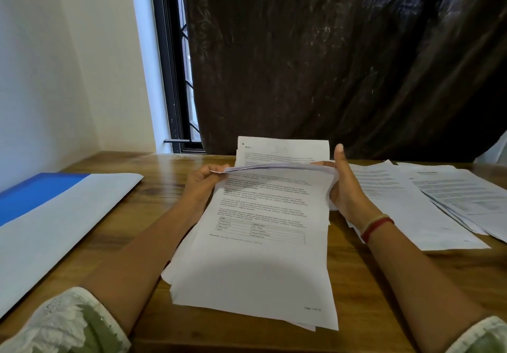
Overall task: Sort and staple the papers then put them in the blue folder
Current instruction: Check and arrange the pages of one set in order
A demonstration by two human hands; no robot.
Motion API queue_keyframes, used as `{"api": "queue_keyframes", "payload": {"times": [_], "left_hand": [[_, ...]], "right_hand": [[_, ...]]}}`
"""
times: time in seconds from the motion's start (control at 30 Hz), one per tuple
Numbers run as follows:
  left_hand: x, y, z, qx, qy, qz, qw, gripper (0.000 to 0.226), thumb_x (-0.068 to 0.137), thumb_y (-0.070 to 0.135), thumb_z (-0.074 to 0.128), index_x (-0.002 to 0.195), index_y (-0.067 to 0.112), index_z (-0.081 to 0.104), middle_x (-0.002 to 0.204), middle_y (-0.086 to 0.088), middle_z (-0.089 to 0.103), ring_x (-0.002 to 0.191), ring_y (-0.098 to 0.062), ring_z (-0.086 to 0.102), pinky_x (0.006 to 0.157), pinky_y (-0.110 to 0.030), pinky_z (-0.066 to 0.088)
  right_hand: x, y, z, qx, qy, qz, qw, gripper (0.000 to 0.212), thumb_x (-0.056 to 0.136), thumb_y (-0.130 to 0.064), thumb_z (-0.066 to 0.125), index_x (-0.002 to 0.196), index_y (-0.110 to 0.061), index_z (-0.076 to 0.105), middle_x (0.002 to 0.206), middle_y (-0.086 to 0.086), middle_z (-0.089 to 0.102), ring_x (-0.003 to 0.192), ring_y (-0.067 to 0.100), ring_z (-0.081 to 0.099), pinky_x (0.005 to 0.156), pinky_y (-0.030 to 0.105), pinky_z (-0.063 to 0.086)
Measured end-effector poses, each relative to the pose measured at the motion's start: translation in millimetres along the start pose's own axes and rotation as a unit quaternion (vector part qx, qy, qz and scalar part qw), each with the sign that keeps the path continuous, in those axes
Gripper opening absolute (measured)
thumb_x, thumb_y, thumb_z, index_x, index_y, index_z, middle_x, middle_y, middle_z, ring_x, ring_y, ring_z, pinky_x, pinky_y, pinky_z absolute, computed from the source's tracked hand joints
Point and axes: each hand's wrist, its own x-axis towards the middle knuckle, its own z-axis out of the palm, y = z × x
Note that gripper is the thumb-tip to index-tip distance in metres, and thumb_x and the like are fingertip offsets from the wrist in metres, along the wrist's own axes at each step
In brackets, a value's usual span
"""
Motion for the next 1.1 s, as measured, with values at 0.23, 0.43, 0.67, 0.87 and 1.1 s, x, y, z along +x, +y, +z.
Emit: {"api": "queue_keyframes", "payload": {"times": [0.23,0.43,0.67,0.87,1.1], "left_hand": [[3,-1,2,0.016,-0.047,-0.004,0.999,0.034,0.085,0.004,0.067,0.118,0.0,0.061,0.115,-0.018,0.067,0.109,-0.04,0.062,0.099,-0.057,0.046],[1,-3,4,0.003,-0.093,-0.023,0.995,0.041,0.089,0.009,0.063,0.129,0.008,0.055,0.121,-0.015,0.066,0.112,-0.035,0.062,0.097,-0.053,0.048],[-2,4,1,-0.028,0.03,0.009,0.999,0.036,0.091,0.005,0.061,0.126,-0.001,0.051,0.111,-0.013,0.07,0.098,-0.03,0.069,0.069,-0.035,0.06],[-2,17,-2,-0.063,0.136,0.081,0.985,0.039,0.092,0.01,0.062,0.126,0.004,0.045,0.11,-0.013,0.067,0.093,-0.023,0.069,0.067,-0.03,0.058],[-16,32,19,0.069,-0.045,0.043,0.996,0.025,0.096,0.006,0.054,0.119,0.009,0.061,0.111,-0.005,0.071,0.101,-0.024,0.068,0.083,-0.035,0.056]], "right_hand": [[6,1,-4,0.115,0.005,0.04,0.993,0.062,0.089,-0.072,0.024,0.098,-0.027,0.065,0.087,-0.002,0.076,0.066,0.014,0.073,0.072,0.03,0.051],[7,6,-1,0.104,-0.012,0.044,0.993,0.059,0.091,-0.07,0.025,0.092,-0.026,0.065,0.082,-0.003,0.076,0.06,0.013,0.071,0.066,0.025,0.046],[3,10,-5,0.017,-0.05,-0.004,0.999,0.063,0.068,-0.067,0.066,0.123,-0.04,0.05,0.131,-0.005,0.06,0.111,0.022,0.063,0.093,0.046,0.053],[-2,12,14,-0.132,-0.165,0.021,0.977,0.041,0.087,-0.019,0.07,0.114,-0.047,0.056,0.127,-0.01,0.063,0.12,0.022,0.059,0.101,0.05,0.048],[-12,-15,26,-0.056,0.058,-0.134,0.988,0.027,0.097,-0.013,0.055,0.116,-0.03,0.047,0.116,-0.011,0.059,0.101,0.008,0.058,0.081,0.022,0.051]]}}
